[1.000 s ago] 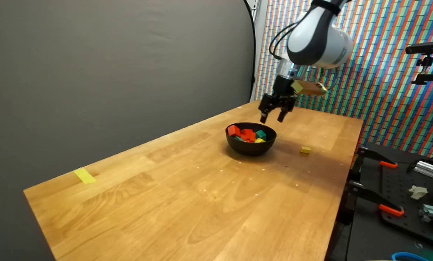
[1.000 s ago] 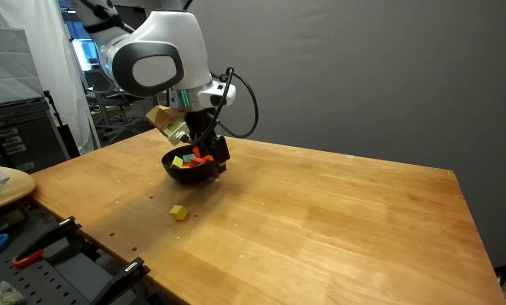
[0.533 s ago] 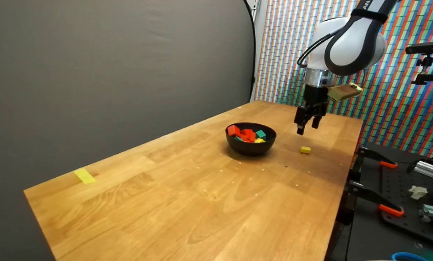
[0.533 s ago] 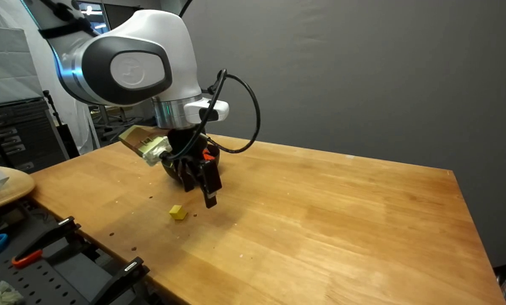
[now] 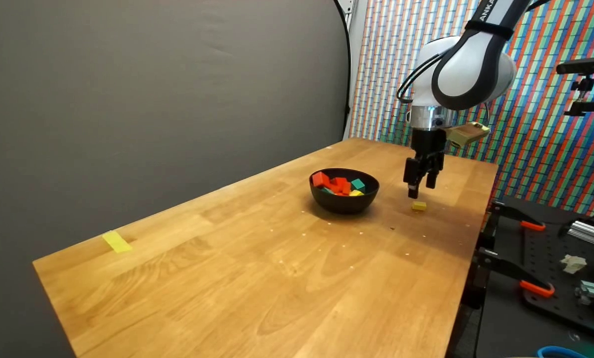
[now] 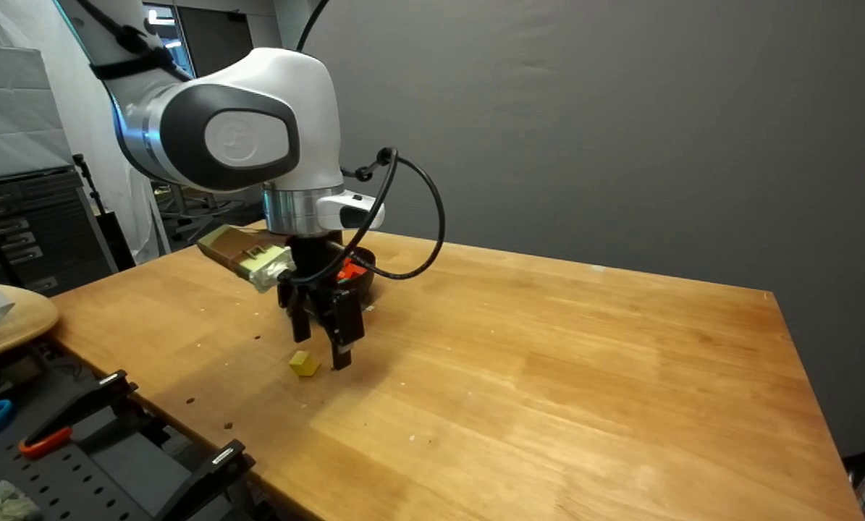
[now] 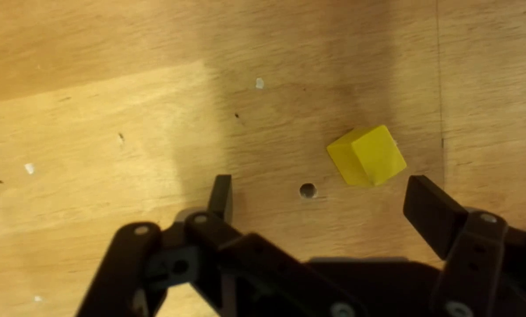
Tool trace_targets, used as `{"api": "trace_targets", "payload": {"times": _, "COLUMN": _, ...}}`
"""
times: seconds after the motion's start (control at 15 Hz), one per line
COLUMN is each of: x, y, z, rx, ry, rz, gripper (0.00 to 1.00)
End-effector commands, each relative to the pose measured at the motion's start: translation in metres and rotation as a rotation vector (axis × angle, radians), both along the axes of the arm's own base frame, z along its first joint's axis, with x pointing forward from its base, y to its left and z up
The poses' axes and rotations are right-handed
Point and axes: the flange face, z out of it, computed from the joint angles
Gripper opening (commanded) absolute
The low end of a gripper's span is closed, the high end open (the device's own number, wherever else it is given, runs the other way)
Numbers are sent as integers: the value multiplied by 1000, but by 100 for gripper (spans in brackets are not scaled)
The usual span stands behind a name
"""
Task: Place all the blocks inside the black bowl
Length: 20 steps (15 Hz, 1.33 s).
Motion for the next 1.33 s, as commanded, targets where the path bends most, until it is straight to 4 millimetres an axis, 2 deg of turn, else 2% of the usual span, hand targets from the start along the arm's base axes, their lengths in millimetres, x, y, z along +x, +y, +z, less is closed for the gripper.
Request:
{"api": "trace_targets", "payload": {"times": 0.0, "x": 15, "y": 0, "z": -11, "rx": 36, "ry": 53, "rz": 48, "gripper": 100}}
{"api": "trace_targets", "payload": {"times": 0.13, "x": 19, "y": 1, "z": -19, "rx": 43, "ry": 87, "rz": 65, "gripper": 100}}
{"api": "trace_targets", "payload": {"times": 0.2, "x": 21, "y": 0, "z": -23, "rx": 43, "ry": 107, "rz": 69, "gripper": 84}}
{"api": "trace_targets", "payload": {"times": 0.27, "x": 22, "y": 0, "z": -25, "rx": 47, "ry": 126, "rz": 72, "gripper": 75}}
{"api": "trace_targets", "payload": {"times": 0.47, "x": 24, "y": 0, "z": -29, "rx": 47, "ry": 165, "rz": 69, "gripper": 49}}
{"api": "trace_targets", "payload": {"times": 0.6, "x": 27, "y": -1, "z": -25, "rx": 39, "ry": 174, "rz": 63, "gripper": 36}}
{"api": "trace_targets", "payload": {"times": 0.8, "x": 27, "y": -2, "z": -20, "rx": 15, "ry": 177, "rz": 62, "gripper": 12}}
{"api": "trace_targets", "payload": {"times": 0.93, "x": 27, "y": -1, "z": -18, "rx": 5, "ry": 178, "rz": 65, "gripper": 10}}
{"api": "trace_targets", "payload": {"times": 1.0, "x": 29, "y": 1, "z": -16, "rx": 3, "ry": 163, "rz": 60, "gripper": 15}}
{"api": "trace_targets", "payload": {"times": 1.07, "x": 31, "y": 3, "z": -13, "rx": 7, "ry": 135, "rz": 56, "gripper": 14}}
{"api": "trace_targets", "payload": {"times": 1.27, "x": 50, "y": 22, "z": 7, "rx": 26, "ry": -43, "rz": 41, "gripper": 14}}
